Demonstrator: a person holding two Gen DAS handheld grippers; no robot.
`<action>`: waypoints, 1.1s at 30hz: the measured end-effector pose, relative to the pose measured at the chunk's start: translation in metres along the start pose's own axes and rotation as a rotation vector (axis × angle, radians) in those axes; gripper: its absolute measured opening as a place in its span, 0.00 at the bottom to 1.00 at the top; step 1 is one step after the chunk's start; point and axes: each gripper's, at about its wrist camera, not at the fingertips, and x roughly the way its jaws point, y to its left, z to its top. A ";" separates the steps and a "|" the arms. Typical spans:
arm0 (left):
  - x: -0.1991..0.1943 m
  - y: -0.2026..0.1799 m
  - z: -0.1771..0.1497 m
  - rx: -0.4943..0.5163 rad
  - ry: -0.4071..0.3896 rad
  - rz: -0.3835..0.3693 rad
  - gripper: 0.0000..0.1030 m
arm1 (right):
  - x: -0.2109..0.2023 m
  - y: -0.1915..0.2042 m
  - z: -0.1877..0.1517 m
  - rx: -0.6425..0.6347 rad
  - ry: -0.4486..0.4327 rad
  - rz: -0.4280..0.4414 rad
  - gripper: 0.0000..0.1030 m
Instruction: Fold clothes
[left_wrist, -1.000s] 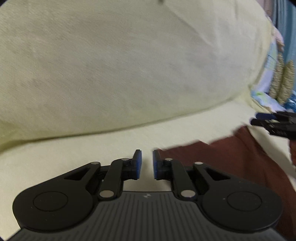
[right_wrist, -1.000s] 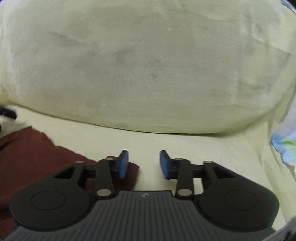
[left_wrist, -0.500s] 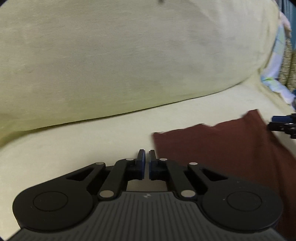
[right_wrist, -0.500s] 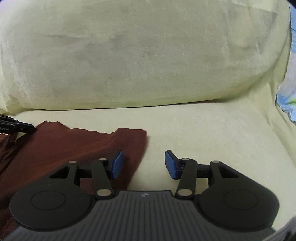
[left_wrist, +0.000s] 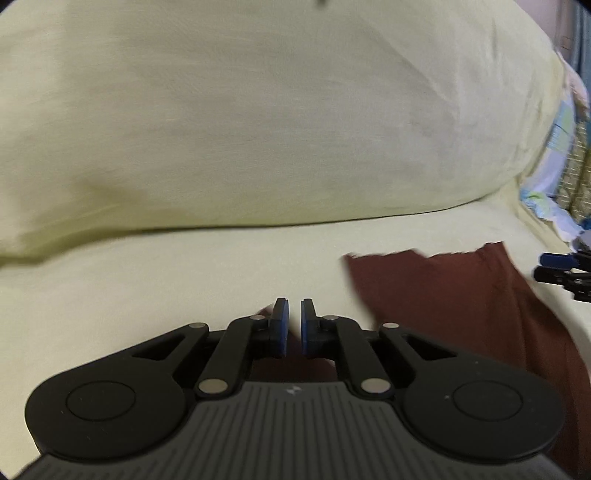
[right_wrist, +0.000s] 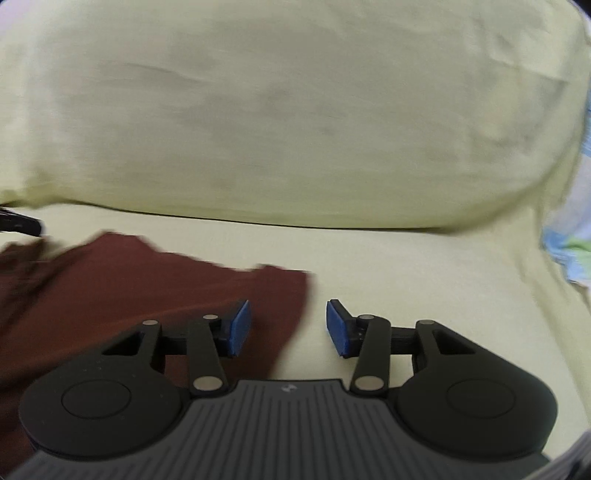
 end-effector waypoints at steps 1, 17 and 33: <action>-0.011 0.011 -0.006 -0.015 -0.003 0.021 0.19 | -0.002 0.010 0.003 -0.012 0.006 0.042 0.39; -0.096 0.155 -0.086 -0.227 0.032 0.050 0.37 | 0.040 0.205 0.063 -0.232 0.071 0.332 0.39; -0.067 0.152 -0.106 -0.223 0.002 -0.034 0.16 | 0.109 0.246 0.074 -0.250 0.165 0.288 0.38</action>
